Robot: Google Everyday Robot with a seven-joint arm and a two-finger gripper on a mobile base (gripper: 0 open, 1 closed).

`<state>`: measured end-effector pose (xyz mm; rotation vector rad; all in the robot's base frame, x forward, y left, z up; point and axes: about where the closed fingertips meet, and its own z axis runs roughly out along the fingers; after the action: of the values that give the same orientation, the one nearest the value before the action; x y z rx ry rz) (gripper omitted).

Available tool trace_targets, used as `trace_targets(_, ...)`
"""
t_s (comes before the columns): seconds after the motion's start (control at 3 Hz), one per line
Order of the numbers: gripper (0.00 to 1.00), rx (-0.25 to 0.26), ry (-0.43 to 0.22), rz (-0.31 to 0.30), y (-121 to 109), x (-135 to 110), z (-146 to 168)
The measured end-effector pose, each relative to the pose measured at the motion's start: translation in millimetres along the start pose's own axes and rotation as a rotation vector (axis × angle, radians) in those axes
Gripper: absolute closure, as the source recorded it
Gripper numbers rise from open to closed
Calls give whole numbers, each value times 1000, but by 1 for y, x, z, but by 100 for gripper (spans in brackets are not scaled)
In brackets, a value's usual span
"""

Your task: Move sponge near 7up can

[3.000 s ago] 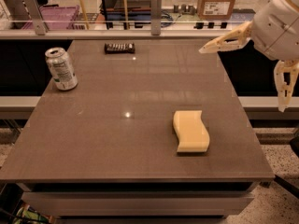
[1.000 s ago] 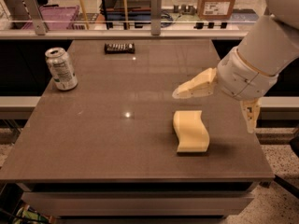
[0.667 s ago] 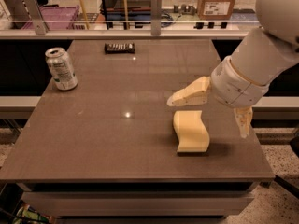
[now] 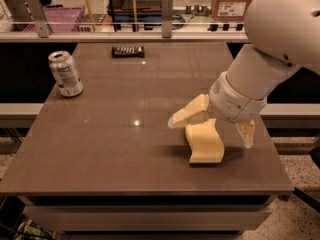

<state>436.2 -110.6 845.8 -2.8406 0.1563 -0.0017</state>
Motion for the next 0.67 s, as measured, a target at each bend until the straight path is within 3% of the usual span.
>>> trace_targets(0.33,0,-10,-16,-51,-6,3,15)
trace_targets(0.67,17,-27,-49,-53,-10,6,32)
